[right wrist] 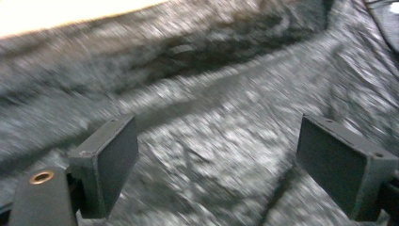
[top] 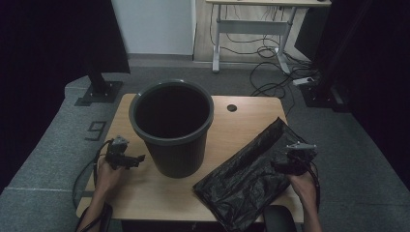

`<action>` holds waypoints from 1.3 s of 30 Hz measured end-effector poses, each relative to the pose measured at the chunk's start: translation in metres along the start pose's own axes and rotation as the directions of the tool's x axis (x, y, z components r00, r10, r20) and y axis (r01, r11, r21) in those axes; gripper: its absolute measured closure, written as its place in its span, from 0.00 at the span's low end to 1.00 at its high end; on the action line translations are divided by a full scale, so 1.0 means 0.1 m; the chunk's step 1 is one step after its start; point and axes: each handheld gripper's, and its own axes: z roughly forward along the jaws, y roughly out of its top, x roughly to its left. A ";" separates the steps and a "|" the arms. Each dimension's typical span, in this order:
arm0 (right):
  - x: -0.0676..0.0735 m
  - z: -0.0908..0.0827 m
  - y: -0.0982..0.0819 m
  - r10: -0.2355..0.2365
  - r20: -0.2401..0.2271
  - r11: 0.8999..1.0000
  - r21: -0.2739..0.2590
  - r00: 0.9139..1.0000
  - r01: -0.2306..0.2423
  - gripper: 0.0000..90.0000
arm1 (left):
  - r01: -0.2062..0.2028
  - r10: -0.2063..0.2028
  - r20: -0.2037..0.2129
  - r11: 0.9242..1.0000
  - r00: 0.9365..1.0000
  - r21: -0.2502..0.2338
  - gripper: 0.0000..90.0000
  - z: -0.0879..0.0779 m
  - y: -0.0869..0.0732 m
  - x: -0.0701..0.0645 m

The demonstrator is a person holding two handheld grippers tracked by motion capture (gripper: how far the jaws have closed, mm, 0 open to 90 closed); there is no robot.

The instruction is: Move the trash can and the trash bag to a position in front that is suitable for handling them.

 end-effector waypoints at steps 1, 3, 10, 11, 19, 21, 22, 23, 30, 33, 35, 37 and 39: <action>0.02 0.01 0.02 -0.002 -0.006 1.000 -0.011 1.000 0.001 0.12 | -0.008 0.008 0.001 1.000 1.000 -0.014 0.00 -0.05 0.06 -0.02; 0.06 0.02 0.08 -0.006 0.000 1.000 -0.023 1.000 0.006 0.04 | -0.025 0.024 -0.007 0.999 1.000 -0.021 0.00 -0.10 0.13 -0.03; 0.20 0.07 0.27 -0.026 -0.004 0.998 -0.060 1.000 0.026 0.00 | -0.021 0.021 0.003 0.997 1.000 -0.080 0.00 -0.25 0.37 -0.07; 0.22 0.08 0.30 -0.034 -0.005 0.997 -0.063 0.999 0.033 0.00 | -0.028 0.028 0.002 0.996 1.000 -0.084 0.00 -0.26 0.40 -0.08; 0.45 0.19 0.49 -0.072 -0.032 0.994 -0.088 0.997 0.069 0.00 | -0.046 0.044 -0.027 0.996 0.999 -0.078 0.00 -0.27 0.53 -0.15; 0.52 0.22 0.53 -0.088 -0.038 0.992 -0.094 0.995 0.084 0.00 | -0.044 0.043 -0.024 0.996 0.999 -0.073 0.00 -0.25 0.56 -0.17; 0.52 0.22 0.53 -0.088 -0.038 0.992 -0.094 0.995 0.084 0.00 | -0.044 0.043 -0.024 0.996 0.999 -0.073 0.00 -0.25 0.56 -0.17; 0.59 0.25 0.57 -0.105 -0.044 0.989 -0.106 0.993 0.100 0.00 | -0.045 0.044 -0.011 0.996 0.999 -0.071 0.00 -0.22 0.59 -0.19; 0.75 0.33 0.67 -0.138 -0.065 0.983 -0.129 0.988 0.128 0.00 | -0.059 0.060 0.011 0.996 0.998 -0.074 0.00 -0.13 0.75 -0.26; 0.82 0.37 0.74 -0.148 -0.076 0.981 -0.140 0.986 0.136 0.00 | -0.078 0.080 0.015 0.995 0.997 -0.068 0.00 -0.05 0.85 -0.33; 0.85 0.39 0.78 -0.152 -0.077 0.979 -0.149 0.985 0.140 0.00 | -0.083 0.084 0.020 0.994 0.996 -0.065 0.00 -0.02 0.89 -0.35; 0.86 0.40 0.79 -0.152 -0.077 0.979 -0.149 0.985 0.139 0.00 | -0.088 0.090 0.025 0.994 0.996 -0.063 0.00 0.02 0.94 -0.37; 0.88 0.42 0.81 -0.152 -0.070 0.979 -0.149 0.986 0.140 0.00 | -0.096 0.098 0.033 0.993 0.995 -0.061 0.00 0.07 1.00 -0.41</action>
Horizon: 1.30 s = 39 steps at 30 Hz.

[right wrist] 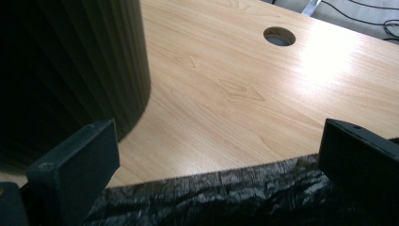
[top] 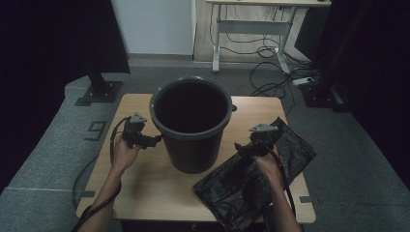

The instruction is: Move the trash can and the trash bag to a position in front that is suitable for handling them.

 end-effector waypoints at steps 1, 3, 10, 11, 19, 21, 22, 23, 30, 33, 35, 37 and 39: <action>0.01 0.03 0.02 0.004 -0.004 1.000 -0.001 1.000 -0.004 0.00 | -0.006 0.006 0.012 1.000 1.000 0.002 0.00 0.05 0.05 -0.03; 0.02 0.05 0.04 0.004 -0.004 1.000 0.000 1.000 -0.004 0.00 | -0.009 0.009 0.017 1.000 1.000 0.002 0.00 0.07 0.08 -0.04; 0.02 0.11 0.06 0.010 -0.009 1.000 -0.001 1.000 -0.010 0.00 | -0.041 0.040 0.029 0.999 0.999 0.009 0.00 0.20 0.21 -0.11; 0.02 0.12 0.07 0.014 -0.019 1.000 -0.006 1.000 -0.015 0.00 | -0.043 0.043 0.029 0.999 0.999 0.008 0.00 0.22 0.22 -0.13; -0.01 0.07 0.06 0.000 -0.003 1.000 0.002 1.000 0.000 0.00 | -0.056 0.056 0.039 0.998 0.998 -0.005 0.00 0.16 0.15 -0.14; -0.02 0.04 0.04 -0.003 0.002 1.000 0.004 1.000 0.003 0.00 | -0.060 0.061 0.036 0.998 0.998 -0.006 0.00 0.12 0.11 -0.13; -0.03 0.02 0.03 -0.005 0.004 1.000 0.006 1.000 0.005 0.00 | -0.058 0.058 0.036 0.998 0.998 -0.008 0.00 0.11 0.08 -0.13; -0.04 0.00 0.01 -0.006 0.006 1.000 0.008 1.000 0.006 0.00 | -0.059 0.059 0.033 0.998 0.998 -0.007 0.00 0.10 0.06 -0.13; -0.12 -0.06 -0.15 0.004 0.020 0.999 0.033 1.000 -0.004 0.00 | -0.055 0.055 0.020 0.998 0.998 -0.002 0.00 0.02 -0.14 -0.09; -0.18 -0.09 -0.29 0.024 0.024 0.999 0.046 0.999 -0.025 0.00 | -0.039 0.039 0.021 0.999 0.999 -0.001 0.00 -0.01 -0.24 -0.07; -0.21 -0.10 -0.36 0.041 0.025 0.998 0.052 0.999 -0.043 0.00 | -0.028 0.028 0.023 1.000 0.999 0.004 0.00 -0.02 -0.36 -0.06; -0.23 -0.11 -0.43 0.049 0.029 0.997 0.053 0.998 -0.050 0.00 | -0.025 0.025 0.024 1.000 0.999 0.008 0.00 -0.02 -0.40 -0.06; -0.25 -0.12 -0.49 0.066 0.027 0.996 0.060 0.997 -0.068 0.00 | -0.017 0.017 0.020 1.000 1.000 0.015 0.00 -0.02 -0.52 -0.05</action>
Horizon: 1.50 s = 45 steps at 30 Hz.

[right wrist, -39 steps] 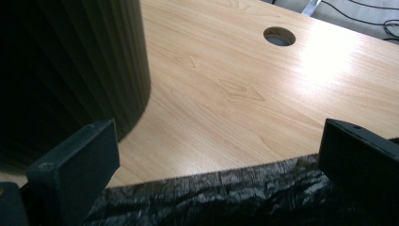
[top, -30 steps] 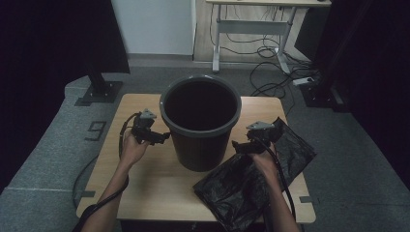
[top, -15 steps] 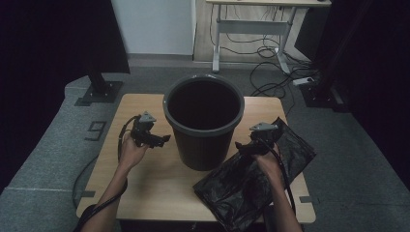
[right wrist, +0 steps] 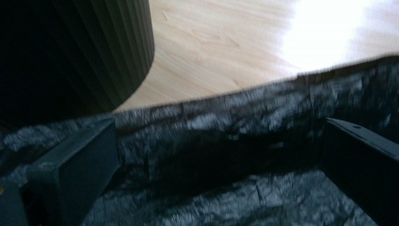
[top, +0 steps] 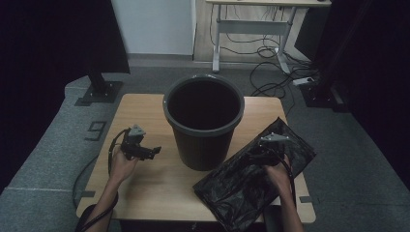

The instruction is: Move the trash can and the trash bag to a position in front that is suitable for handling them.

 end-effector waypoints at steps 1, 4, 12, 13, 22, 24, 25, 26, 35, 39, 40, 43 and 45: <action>-0.01 0.00 -0.03 0.000 0.004 1.000 0.006 1.000 0.000 0.00 | 0.006 -0.006 0.003 1.000 1.000 -0.001 0.00 0.00 -0.04 0.00; -0.04 0.01 -0.13 0.009 0.008 1.000 0.018 1.000 -0.009 0.00 | 0.011 -0.011 -0.006 1.000 1.000 0.008 0.00 0.00 -0.13 0.01; -0.10 0.05 -0.34 0.008 0.024 0.998 0.064 1.000 -0.009 0.00 | 0.033 -0.033 -0.009 0.999 0.999 0.027 0.00 0.05 -0.35 0.01; -0.10 0.05 -0.34 0.008 0.024 0.998 0.064 1.000 -0.009 0.00 | 0.033 -0.033 -0.009 0.999 0.999 0.027 0.00 0.05 -0.35 0.01; -0.12 0.17 -0.52 -0.008 0.039 0.991 0.130 0.999 0.003 0.00 | 0.027 -0.026 -0.013 0.996 1.000 0.083 0.00 0.15 -0.52 0.03; -0.13 0.18 -0.55 0.004 0.028 0.992 0.127 1.000 -0.007 0.00 | 0.031 -0.030 -0.010 0.995 0.999 0.099 0.00 0.18 -0.56 0.04; -0.14 0.18 -0.55 0.012 0.024 0.992 0.127 1.000 -0.015 0.00 | 0.031 -0.030 -0.010 0.995 0.999 0.099 0.00 0.18 -0.56 0.04; -0.14 0.19 -0.56 0.016 0.022 0.992 0.125 1.000 -0.018 0.00 | 0.035 -0.034 -0.009 0.994 0.999 0.107 0.00 0.20 -0.58 0.04; -0.14 0.20 -0.61 0.022 0.018 0.997 0.071 1.000 -0.023 0.00 | 0.042 -0.040 -0.013 0.991 0.999 0.125 0.00 0.23 -0.60 0.06; -0.14 0.20 -0.61 0.022 0.017 0.997 0.071 1.000 -0.023 0.00 | 0.047 -0.045 -0.018 0.991 0.999 0.125 0.00 0.23 -0.60 0.05; -0.14 0.20 -0.61 0.022 0.017 0.997 0.071 1.000 -0.023 0.00 | 0.047 -0.045 -0.018 0.991 0.999 0.125 0.00 0.23 -0.60 0.05; -0.14 0.20 -0.61 0.022 0.017 0.997 0.071 1.000 -0.023 0.00 | 0.046 -0.044 -0.017 0.991 0.999 0.125 0.00 0.23 -0.60 0.05; -0.14 0.20 -0.61 0.020 0.016 0.997 0.071 1.000 -0.021 0.00 | 0.046 -0.045 -0.018 0.991 0.999 0.125 0.00 0.23 -0.60 0.05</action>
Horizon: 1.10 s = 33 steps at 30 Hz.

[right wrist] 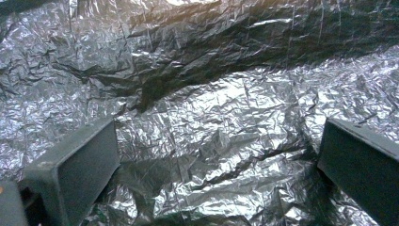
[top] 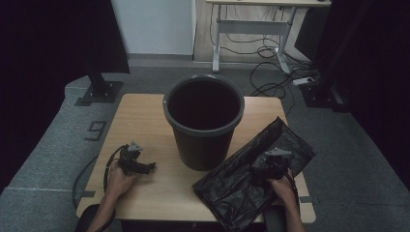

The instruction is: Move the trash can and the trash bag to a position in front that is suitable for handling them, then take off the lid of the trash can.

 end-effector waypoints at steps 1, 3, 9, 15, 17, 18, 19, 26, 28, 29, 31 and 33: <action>0.00 0.00 0.00 0.000 0.000 1.000 0.000 1.000 0.000 0.00 | 0.002 -0.002 -0.001 1.000 1.000 0.000 0.00 0.00 0.00 0.00; 0.00 0.00 0.00 -0.002 -0.002 1.000 0.000 1.000 0.002 0.00 | 0.004 -0.004 -0.002 1.000 1.000 -0.001 0.00 0.00 0.00 0.00; 0.00 0.00 0.00 -0.006 -0.005 1.000 -0.001 1.000 0.006 0.00 | 0.006 -0.006 -0.001 1.000 1.000 0.009 0.00 0.02 0.03 0.01; 0.01 0.00 0.00 -0.008 -0.008 1.000 0.000 1.000 0.008 0.00 | 0.006 -0.006 -0.002 0.997 1.000 0.071 0.01 0.01 0.11 0.00; 0.01 0.00 0.00 -0.008 -0.008 1.000 0.001 1.000 0.008 0.00 | -0.004 0.004 0.000 0.996 1.000 0.085 0.01 0.01 0.13 0.00; 0.01 0.00 0.00 -0.008 -0.008 1.000 0.000 1.000 0.008 0.00 | -0.011 0.012 -0.003 0.996 1.000 0.089 0.01 0.00 0.14 0.00; 0.01 0.00 0.00 -0.008 -0.008 1.000 0.000 1.000 0.008 0.00 | -0.011 0.012 -0.003 0.996 1.000 0.089 0.01 0.00 0.14 0.00; 0.01 0.00 0.00 -0.009 -0.008 1.000 0.000 1.000 0.009 0.00 | -0.006 0.002 0.049 0.996 0.999 0.087 0.01 -0.07 0.25 0.01; 0.01 0.00 -0.01 -0.009 -0.008 1.000 0.000 1.000 0.009 0.00 | -0.007 0.002 0.064 0.996 0.998 0.088 0.01 -0.09 0.31 0.02; 0.01 0.00 -0.01 -0.009 -0.008 1.000 0.000 1.000 0.009 0.00 | -0.007 0.002 0.064 0.996 0.998 0.088 0.01 -0.09 0.31 0.02; 0.01 0.00 -0.01 -0.009 -0.009 1.000 0.000 1.000 0.009 0.00 | -0.005 -0.001 0.073 0.997 0.997 0.083 0.01 -0.12 0.37 0.03; 0.01 0.00 -0.01 -0.009 -0.008 1.000 0.000 1.000 0.009 0.00 | -0.002 -0.005 0.084 0.997 0.996 0.081 0.01 -0.15 0.42 0.03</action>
